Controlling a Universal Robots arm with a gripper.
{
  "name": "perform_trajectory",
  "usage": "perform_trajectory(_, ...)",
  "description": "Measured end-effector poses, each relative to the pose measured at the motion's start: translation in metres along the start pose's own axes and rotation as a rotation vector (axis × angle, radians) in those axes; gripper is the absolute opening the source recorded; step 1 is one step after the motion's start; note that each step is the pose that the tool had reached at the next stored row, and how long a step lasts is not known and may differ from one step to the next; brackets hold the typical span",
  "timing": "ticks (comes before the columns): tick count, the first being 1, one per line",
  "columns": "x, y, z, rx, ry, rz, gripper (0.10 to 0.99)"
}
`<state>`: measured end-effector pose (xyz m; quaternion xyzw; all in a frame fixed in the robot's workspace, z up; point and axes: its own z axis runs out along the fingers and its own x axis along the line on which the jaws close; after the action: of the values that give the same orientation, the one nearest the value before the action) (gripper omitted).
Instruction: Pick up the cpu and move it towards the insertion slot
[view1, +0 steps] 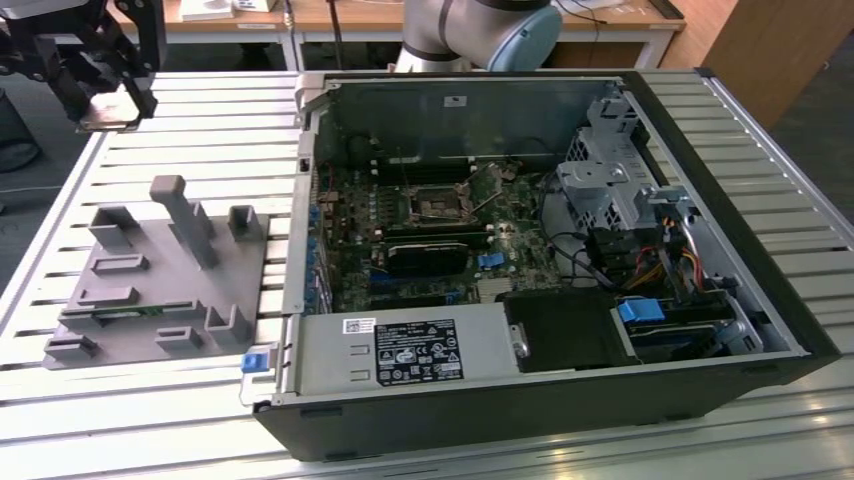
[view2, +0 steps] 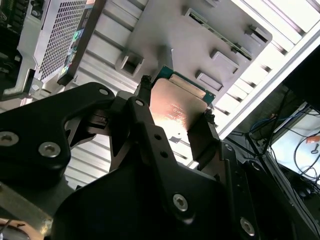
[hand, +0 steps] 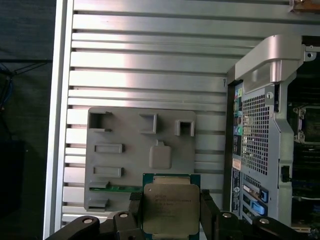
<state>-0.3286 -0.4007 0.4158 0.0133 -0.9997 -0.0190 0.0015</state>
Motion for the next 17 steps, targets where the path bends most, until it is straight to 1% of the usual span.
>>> perform_trajectory(17, -0.0119, -0.0003, 0.0000, 0.000, 0.0001, 0.000, 0.541)
